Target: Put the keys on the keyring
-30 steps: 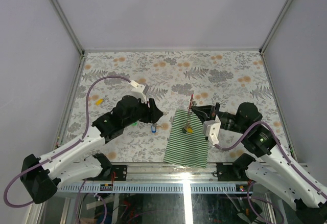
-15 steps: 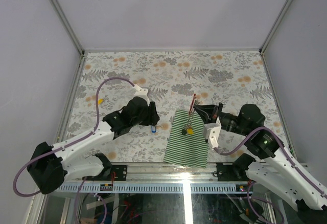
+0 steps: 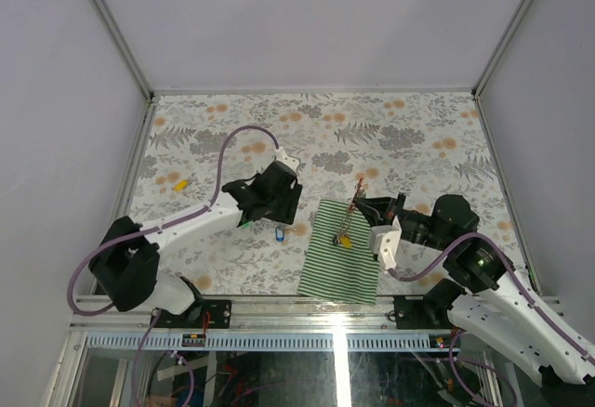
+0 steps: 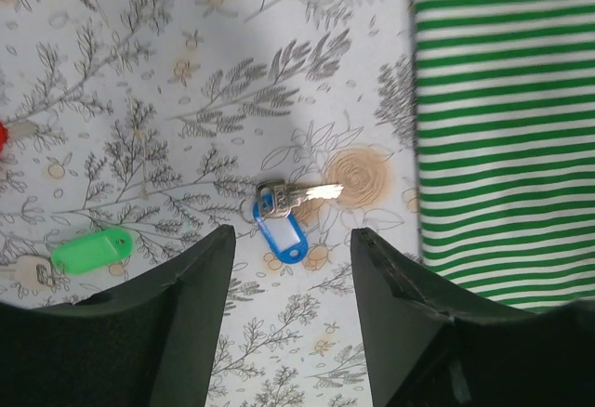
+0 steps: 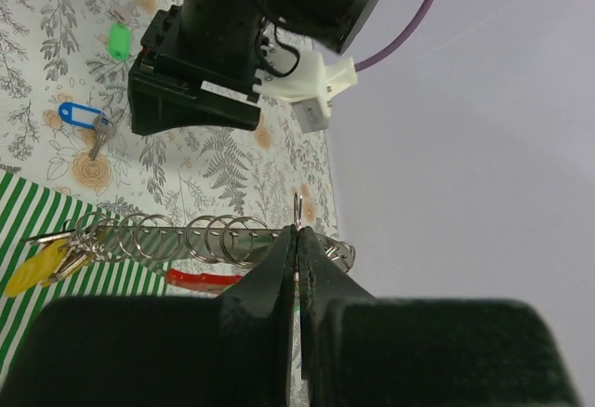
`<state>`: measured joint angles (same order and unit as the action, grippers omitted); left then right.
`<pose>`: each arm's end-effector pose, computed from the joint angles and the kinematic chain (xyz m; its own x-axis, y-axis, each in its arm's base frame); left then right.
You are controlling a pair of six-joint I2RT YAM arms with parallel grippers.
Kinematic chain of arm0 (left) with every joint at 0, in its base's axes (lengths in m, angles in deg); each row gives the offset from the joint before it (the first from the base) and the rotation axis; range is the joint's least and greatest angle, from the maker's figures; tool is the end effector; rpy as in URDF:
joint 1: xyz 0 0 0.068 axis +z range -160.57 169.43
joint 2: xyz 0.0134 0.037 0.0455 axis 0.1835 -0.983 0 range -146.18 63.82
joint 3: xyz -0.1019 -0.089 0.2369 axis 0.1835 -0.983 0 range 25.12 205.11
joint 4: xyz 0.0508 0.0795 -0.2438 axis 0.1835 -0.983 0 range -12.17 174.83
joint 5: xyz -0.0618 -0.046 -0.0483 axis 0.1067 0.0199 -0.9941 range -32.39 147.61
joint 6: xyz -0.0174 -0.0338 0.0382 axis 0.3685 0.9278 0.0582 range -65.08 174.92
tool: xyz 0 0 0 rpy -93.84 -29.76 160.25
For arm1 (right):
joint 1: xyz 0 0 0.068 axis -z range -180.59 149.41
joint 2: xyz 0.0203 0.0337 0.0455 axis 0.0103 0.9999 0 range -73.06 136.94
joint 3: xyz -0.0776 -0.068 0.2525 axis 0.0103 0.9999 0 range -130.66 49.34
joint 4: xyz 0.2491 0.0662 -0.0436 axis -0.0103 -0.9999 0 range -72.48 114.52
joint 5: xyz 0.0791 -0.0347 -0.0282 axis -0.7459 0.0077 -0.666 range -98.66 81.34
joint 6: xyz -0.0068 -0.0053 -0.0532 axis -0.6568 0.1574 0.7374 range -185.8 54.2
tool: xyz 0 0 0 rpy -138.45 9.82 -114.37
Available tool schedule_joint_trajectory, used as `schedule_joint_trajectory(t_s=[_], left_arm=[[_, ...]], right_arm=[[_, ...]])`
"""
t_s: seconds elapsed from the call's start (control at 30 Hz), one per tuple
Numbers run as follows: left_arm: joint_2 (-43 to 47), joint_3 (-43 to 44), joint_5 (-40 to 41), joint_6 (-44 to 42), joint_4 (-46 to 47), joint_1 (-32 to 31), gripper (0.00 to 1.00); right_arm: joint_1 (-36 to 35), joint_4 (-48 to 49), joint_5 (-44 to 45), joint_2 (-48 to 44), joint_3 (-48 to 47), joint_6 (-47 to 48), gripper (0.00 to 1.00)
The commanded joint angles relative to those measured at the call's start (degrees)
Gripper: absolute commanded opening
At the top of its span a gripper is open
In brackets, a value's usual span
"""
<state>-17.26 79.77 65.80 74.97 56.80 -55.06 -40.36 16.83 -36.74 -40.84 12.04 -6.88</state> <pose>0.2094 -0.1985 0.2301 -0.7628 0.2736 -0.5859 0.3971 0.9133 -0.0905 0.0974 0.1028 0.3309 0.7748 -0.3383 -0.5341 -0.5079 0.1699 -0.8445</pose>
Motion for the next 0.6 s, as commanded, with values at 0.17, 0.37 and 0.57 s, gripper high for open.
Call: schedule_joint_trajectory(t_s=[0.17, 0.37, 0.57], left_arm=[[2.1, -6.1, 2.6, 10.0, 3.3, 1.9, 0.54], [3.5, -7.9, 2.4, 10.9, 2.5, 6.2, 0.52], [4.1, -8.6, 2.5, 11.6, 2.4, 6.9, 0.49]], right_arm=[[-0.5, 3.5, 0.2, -2.3, 0.6, -4.9, 0.0], [-0.5, 3.4, 0.6, -2.1, 1.0, -5.2, 0.0], [-0.5, 4.9, 0.7, -2.1, 1.6, -7.1, 0.0]])
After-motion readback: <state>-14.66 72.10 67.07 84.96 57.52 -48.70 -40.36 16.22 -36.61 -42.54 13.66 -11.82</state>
